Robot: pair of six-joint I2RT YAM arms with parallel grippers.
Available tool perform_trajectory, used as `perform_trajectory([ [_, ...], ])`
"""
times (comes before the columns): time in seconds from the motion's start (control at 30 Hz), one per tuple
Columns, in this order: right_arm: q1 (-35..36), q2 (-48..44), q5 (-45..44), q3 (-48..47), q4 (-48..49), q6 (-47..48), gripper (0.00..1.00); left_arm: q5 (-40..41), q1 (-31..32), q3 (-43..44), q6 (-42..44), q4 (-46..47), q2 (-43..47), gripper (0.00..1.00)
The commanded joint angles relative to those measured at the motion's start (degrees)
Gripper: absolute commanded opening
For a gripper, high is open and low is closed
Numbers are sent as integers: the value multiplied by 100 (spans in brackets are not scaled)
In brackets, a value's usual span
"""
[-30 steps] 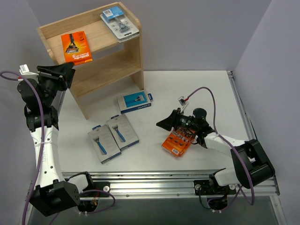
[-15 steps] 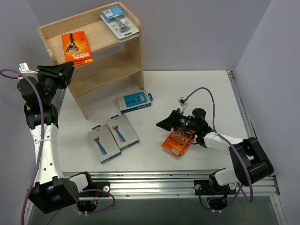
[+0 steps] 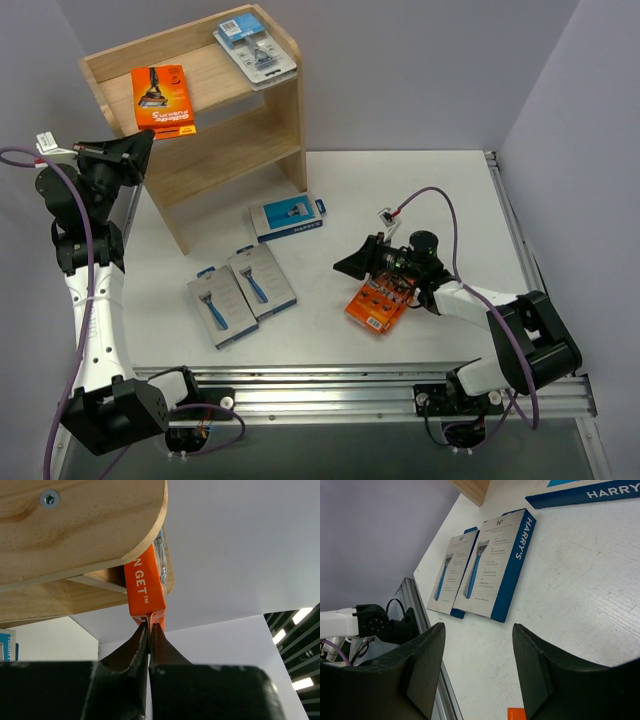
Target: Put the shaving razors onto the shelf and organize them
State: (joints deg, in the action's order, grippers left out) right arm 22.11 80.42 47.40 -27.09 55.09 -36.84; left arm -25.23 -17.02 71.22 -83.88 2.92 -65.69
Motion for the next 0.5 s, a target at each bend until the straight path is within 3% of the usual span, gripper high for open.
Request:
perform_trajectory([
  [0.0,-40,17,103,-138,274,45,51,211,-56,41,-173,526,135,5],
  [0.47,-40,9,182,-165,230,10,49,1361,84,-521,-296,675,645,2],
])
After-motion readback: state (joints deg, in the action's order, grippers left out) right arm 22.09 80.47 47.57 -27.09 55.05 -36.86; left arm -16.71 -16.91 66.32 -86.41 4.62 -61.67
